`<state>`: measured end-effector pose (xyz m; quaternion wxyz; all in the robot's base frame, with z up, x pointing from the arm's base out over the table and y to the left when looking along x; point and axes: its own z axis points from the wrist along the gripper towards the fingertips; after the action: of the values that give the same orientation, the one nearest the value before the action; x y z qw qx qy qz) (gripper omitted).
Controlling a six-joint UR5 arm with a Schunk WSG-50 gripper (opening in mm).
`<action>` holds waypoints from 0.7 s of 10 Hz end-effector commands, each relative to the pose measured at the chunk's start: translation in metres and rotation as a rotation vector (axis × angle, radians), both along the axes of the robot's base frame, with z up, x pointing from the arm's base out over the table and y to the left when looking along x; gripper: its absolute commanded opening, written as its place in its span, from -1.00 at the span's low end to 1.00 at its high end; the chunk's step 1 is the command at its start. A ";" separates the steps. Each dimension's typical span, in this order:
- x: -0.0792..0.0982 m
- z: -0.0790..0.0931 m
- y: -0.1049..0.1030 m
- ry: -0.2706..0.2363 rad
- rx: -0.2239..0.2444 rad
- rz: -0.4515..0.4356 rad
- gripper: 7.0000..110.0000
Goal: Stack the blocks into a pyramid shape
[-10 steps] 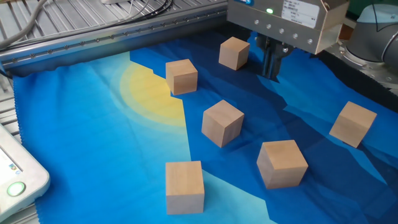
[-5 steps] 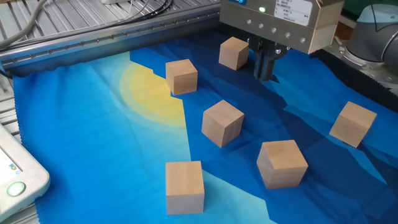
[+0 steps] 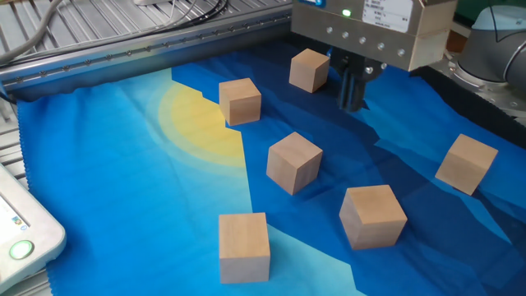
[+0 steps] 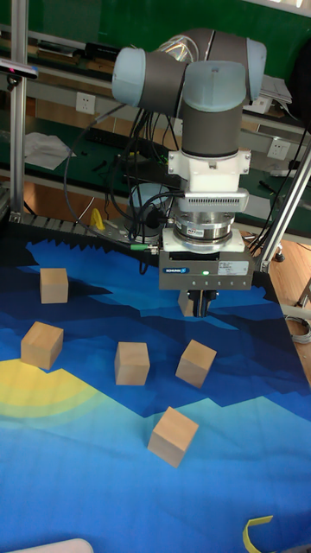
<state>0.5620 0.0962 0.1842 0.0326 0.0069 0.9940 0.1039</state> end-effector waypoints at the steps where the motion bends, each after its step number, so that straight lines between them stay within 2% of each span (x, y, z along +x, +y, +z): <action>1: -0.005 -0.009 0.005 -0.005 -0.013 -0.028 -1.00; 2: -0.006 -0.008 0.004 -0.001 -0.016 -0.032 -1.00; 4: -0.001 0.005 -0.007 0.015 -0.014 -0.017 -1.00; 6: -0.011 0.022 -0.029 0.046 -0.046 0.007 -1.00; 7: -0.016 0.022 -0.031 0.068 -0.053 0.008 -1.00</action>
<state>0.5550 0.0784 0.1930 0.0172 0.0100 0.9963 0.0832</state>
